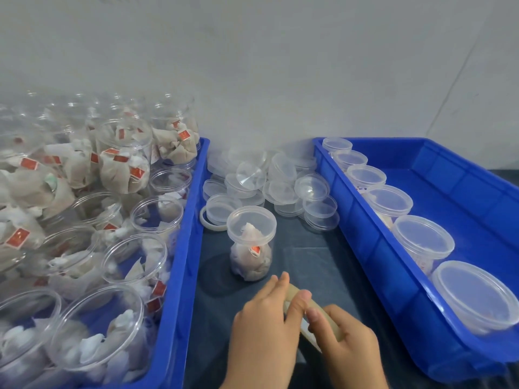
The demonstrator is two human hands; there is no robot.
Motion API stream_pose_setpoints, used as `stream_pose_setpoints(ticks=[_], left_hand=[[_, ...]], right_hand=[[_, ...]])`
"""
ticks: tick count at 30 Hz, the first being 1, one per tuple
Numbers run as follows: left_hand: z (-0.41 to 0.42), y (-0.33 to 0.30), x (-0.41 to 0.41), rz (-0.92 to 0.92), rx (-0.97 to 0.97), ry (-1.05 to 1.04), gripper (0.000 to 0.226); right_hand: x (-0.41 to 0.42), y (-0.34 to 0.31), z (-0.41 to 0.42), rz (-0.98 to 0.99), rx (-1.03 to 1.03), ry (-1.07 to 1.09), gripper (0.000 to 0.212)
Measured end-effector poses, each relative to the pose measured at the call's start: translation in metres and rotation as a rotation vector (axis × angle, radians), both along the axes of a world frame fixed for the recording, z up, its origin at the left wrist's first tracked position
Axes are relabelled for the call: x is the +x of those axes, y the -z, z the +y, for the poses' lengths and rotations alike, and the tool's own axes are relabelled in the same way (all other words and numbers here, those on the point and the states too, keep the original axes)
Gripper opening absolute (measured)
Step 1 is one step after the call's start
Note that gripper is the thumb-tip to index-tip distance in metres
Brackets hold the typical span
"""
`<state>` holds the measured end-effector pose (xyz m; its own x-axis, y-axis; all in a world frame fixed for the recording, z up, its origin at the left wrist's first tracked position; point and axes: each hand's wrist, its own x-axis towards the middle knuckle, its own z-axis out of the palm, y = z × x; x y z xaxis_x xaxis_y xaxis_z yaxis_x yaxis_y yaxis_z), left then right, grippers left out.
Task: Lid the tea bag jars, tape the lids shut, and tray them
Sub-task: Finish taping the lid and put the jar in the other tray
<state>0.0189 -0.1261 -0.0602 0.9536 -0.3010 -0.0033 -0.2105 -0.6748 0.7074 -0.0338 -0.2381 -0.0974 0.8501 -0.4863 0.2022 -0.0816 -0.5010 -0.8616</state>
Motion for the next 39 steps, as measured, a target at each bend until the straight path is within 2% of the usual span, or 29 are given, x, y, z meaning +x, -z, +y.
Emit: stream_pose_setpoints(ticks=[2,5,8,9,11,12,15,18,26,29,31,33,36,39], left_hand=[[0.005,-0.003,0.001,-0.021,-0.050,-0.027,0.045],[0.011,-0.007,0.003,-0.017,-0.109,-0.044,0.033],[0.015,-0.010,0.005,-0.010,-0.134,-0.064,0.011],[0.015,-0.012,0.004,-0.008,-0.130,-0.064,0.010],[0.014,-0.012,0.004,-0.008,-0.113,-0.048,0.022],[0.014,-0.011,0.004,-0.012,-0.114,-0.038,0.023],[0.013,-0.008,0.009,0.003,-0.145,-0.031,0.020],[0.014,-0.005,0.015,0.073,-0.126,-0.023,0.013],[0.013,0.001,0.021,0.154,-0.193,0.082,0.016],[0.010,0.001,0.020,0.412,-0.475,-0.065,0.004],[0.010,0.000,0.018,0.644,-0.599,-0.099,0.017],[0.013,0.001,0.018,0.792,-0.717,-0.085,0.025],[0.018,0.004,0.021,0.856,-0.874,-0.087,0.025],[0.018,0.009,0.020,0.863,-0.910,-0.083,0.022]], right_hand=[[0.000,0.002,0.001,0.038,-0.015,-0.005,0.034],[-0.001,0.003,0.003,0.056,-0.041,-0.016,0.034],[-0.001,0.004,0.007,0.060,-0.037,-0.013,0.036],[-0.002,0.003,0.008,0.049,-0.035,-0.008,0.028],[-0.002,0.002,0.011,0.029,-0.032,0.010,0.008],[-0.002,0.002,0.011,0.029,-0.030,0.007,0.008],[-0.003,0.006,0.007,0.028,-0.047,-0.007,0.037],[-0.003,0.007,0.003,0.050,-0.045,-0.002,0.028],[-0.007,0.006,0.004,0.026,0.007,-0.021,0.028],[-0.007,0.005,0.004,0.000,0.008,-0.005,0.040],[-0.007,0.004,0.004,-0.031,-0.004,-0.004,0.032],[-0.008,0.004,0.005,-0.068,-0.034,-0.028,0.027],[-0.008,0.008,0.006,-0.097,-0.175,-0.050,0.032],[-0.009,0.010,0.013,-0.047,-0.337,-0.080,0.035]])
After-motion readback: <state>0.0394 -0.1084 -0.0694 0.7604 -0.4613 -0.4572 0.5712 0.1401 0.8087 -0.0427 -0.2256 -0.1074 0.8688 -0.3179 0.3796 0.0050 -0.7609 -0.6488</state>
